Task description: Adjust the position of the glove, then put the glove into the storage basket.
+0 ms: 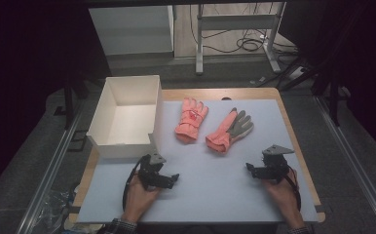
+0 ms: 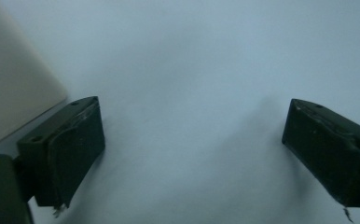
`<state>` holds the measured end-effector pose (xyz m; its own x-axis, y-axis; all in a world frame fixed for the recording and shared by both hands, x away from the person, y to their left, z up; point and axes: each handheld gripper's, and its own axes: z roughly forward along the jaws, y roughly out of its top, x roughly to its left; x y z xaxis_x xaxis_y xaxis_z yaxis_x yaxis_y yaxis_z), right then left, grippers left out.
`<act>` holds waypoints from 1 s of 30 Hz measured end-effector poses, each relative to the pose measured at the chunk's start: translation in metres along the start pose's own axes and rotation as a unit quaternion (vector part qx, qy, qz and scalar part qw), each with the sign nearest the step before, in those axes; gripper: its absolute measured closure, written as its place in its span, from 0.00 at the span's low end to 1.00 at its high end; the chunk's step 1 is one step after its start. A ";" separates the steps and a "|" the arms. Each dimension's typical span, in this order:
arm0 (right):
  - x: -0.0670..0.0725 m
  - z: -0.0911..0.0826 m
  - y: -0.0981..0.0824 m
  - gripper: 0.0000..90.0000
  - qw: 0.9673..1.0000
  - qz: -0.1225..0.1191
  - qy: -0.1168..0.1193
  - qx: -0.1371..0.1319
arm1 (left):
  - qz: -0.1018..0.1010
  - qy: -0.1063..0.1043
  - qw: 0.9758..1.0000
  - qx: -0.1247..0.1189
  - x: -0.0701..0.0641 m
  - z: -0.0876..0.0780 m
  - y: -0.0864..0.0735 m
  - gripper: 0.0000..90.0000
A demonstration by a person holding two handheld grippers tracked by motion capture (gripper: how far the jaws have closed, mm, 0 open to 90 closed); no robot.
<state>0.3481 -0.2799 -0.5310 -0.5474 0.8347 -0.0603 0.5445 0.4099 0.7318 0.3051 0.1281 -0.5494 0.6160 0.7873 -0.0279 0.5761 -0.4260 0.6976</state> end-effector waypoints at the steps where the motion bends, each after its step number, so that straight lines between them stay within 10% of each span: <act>1: 0.000 0.000 0.000 0.20 1.000 0.001 0.001 0.000 | -0.006 -0.006 1.000 0.002 0.002 0.000 0.000 0.05; 30: 0.002 0.001 0.019 0.20 1.000 0.019 0.025 -0.002 | -0.005 -0.005 1.000 0.001 0.002 0.000 0.000 0.05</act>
<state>0.3578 -0.2700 -0.5180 -0.5570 0.8305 0.0020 0.5635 0.3761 0.7355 0.3061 0.1294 -0.5496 0.6156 0.7869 -0.0425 0.5839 -0.4192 0.6952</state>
